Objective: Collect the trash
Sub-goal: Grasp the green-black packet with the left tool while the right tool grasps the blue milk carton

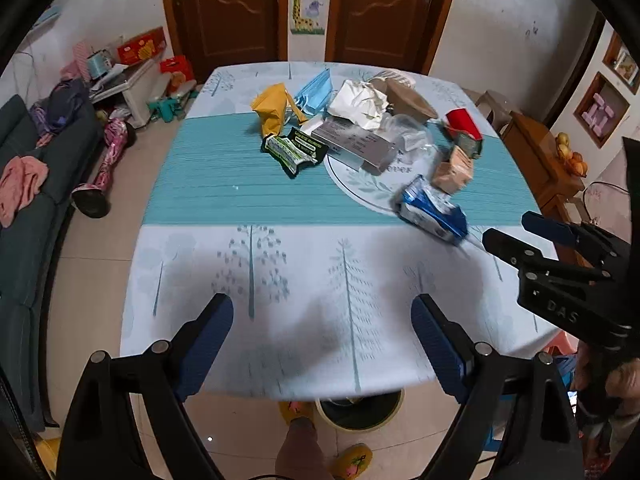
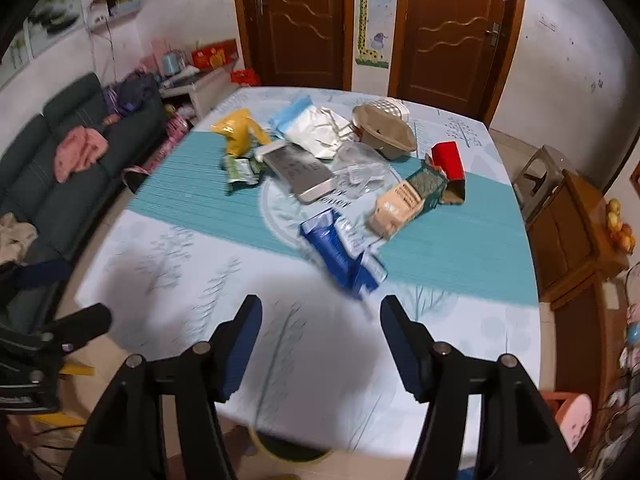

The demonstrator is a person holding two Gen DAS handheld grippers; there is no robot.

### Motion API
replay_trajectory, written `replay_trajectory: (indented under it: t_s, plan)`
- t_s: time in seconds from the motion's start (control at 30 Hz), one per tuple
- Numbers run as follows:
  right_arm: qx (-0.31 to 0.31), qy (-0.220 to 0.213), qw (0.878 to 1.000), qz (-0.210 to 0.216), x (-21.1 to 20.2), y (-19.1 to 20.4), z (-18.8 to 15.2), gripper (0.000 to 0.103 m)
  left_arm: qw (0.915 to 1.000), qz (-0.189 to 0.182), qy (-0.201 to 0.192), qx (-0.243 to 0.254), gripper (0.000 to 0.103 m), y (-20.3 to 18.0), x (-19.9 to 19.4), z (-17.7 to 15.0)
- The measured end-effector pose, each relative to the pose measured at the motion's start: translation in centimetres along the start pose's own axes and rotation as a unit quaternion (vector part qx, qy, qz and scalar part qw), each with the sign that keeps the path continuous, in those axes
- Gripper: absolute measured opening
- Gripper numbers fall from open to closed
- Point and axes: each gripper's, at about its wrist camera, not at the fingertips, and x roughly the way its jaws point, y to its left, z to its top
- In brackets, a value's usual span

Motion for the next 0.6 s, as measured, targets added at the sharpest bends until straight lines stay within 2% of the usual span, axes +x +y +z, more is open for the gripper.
replay_trajectory:
  t_s: [0.33, 0.47, 0.6]
  plan:
    - [-0.077, 0.071, 0.994, -0.017, 8.8, 0.3, 3.7, 0.063, 0.9994, -0.006, 0.035, -0.002, 0.089, 3.2, 6.1, 5.6]
    - [-0.106, 0.101, 0.989, -0.017, 11.4, 0.9, 3.7, 0.063, 0.9986, -0.014, 0.048, -0.015, 0.089, 4.6, 8.0, 7.1]
    - [-0.108, 0.124, 0.986, -0.012, 12.9, 1.1, 3.4, 0.063, 0.9976, -0.023, 0.059, -0.03, 0.089, 5.7, 9.3, 8.4]
